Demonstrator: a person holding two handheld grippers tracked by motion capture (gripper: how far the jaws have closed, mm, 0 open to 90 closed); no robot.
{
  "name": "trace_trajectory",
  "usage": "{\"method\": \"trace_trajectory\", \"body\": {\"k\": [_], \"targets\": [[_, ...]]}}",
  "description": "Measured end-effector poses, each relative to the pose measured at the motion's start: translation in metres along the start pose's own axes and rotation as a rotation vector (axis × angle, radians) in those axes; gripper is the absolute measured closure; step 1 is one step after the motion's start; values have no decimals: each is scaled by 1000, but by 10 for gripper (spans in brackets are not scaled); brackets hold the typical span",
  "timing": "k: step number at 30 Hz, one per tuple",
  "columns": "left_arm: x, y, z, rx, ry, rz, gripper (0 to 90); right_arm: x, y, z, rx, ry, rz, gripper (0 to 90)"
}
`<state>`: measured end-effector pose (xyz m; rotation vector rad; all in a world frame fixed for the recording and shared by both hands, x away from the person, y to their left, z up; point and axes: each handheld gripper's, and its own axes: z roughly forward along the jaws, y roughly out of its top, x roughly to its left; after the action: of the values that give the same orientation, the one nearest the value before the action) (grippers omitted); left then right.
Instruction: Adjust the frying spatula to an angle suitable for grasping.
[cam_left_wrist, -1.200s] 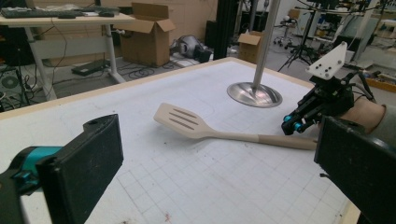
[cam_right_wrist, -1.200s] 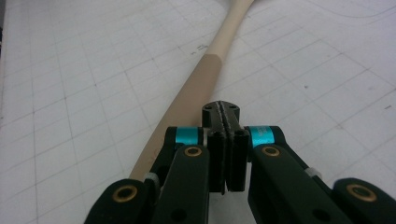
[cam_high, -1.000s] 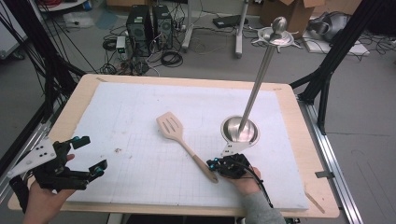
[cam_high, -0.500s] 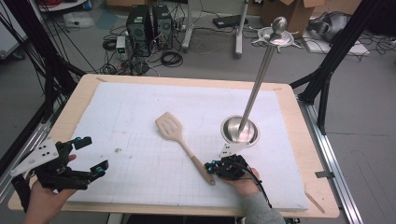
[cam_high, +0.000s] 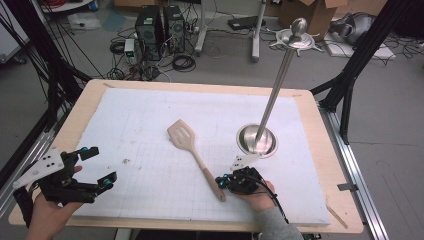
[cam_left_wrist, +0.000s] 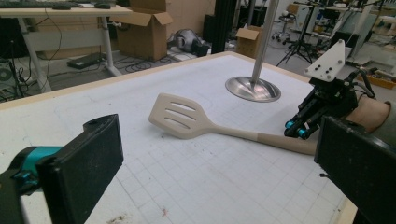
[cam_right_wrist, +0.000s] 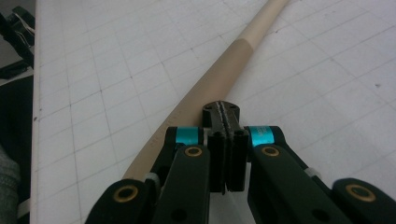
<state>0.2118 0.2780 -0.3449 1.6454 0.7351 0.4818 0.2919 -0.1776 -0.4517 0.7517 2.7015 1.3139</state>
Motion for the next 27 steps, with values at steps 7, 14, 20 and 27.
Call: {"method": "trace_trajectory", "body": {"k": [7,14,20,27], "targets": [[0,0,-1,-2,1,0,17,4,2,3,4,12,-10,900],[0,0,-1,-4,3,-2,17,8,4,7,9,33,-20,900],[0,-1,0,0,3,-1,17,11,6,10,12,46,-33,900],[0,0,-1,-2,3,-1,17,15,8,13,13,58,-40,900]]}}
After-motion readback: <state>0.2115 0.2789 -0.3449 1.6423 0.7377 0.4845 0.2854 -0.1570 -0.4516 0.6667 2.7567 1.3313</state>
